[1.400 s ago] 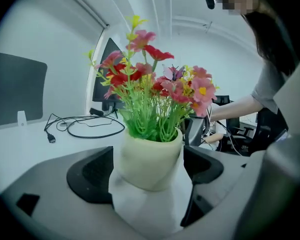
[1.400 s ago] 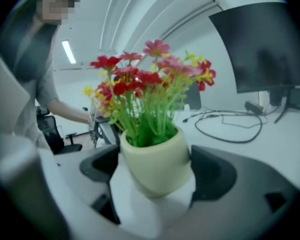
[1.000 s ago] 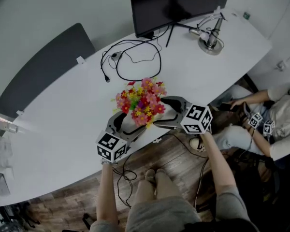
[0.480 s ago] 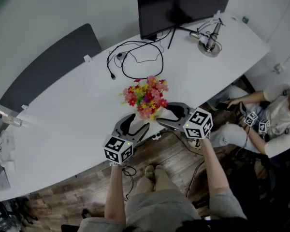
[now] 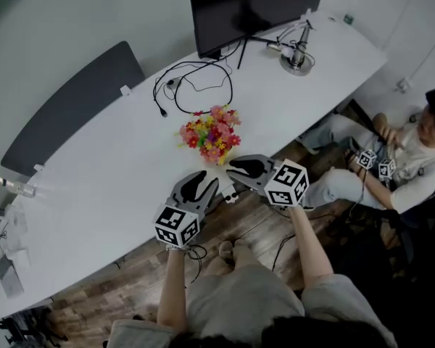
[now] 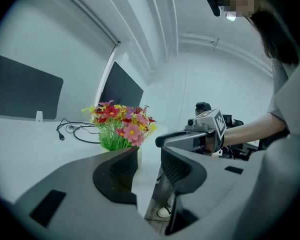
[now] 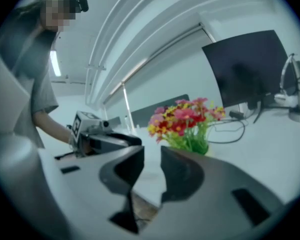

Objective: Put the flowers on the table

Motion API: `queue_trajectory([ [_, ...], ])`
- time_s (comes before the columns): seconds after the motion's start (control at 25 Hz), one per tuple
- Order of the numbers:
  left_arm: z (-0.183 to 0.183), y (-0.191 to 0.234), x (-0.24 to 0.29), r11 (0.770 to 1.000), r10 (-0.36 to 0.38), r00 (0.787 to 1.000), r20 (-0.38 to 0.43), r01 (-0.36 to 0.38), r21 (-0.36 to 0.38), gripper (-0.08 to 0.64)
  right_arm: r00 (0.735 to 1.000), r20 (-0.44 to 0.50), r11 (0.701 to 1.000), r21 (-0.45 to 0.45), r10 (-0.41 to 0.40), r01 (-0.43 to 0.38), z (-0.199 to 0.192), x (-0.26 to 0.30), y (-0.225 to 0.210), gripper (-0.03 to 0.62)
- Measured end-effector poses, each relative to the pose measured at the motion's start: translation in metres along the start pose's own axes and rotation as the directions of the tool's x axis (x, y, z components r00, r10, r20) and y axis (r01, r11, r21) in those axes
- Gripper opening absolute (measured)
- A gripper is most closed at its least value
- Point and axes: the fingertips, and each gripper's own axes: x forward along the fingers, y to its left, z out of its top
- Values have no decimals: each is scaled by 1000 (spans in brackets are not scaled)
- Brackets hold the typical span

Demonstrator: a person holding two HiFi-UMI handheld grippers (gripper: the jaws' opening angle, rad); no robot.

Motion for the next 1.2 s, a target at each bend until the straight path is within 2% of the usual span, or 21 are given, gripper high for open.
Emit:
queue_trajectory([
  [0.56, 37, -45, -15, 990, -89, 994, 58, 82, 112, 50, 991, 131, 998, -66, -10, 19, 48, -30, 43, 50],
  [0.84, 56, -64, -22, 986, -108, 989, 104, 93, 140, 34, 984, 180, 995, -93, -10, 27, 63, -43, 60, 30],
  [1.2, 60, -75, -26, 982, -135, 984, 115, 117, 150, 29, 979, 204, 994, -103, -1, 23, 68, -52, 69, 23],
])
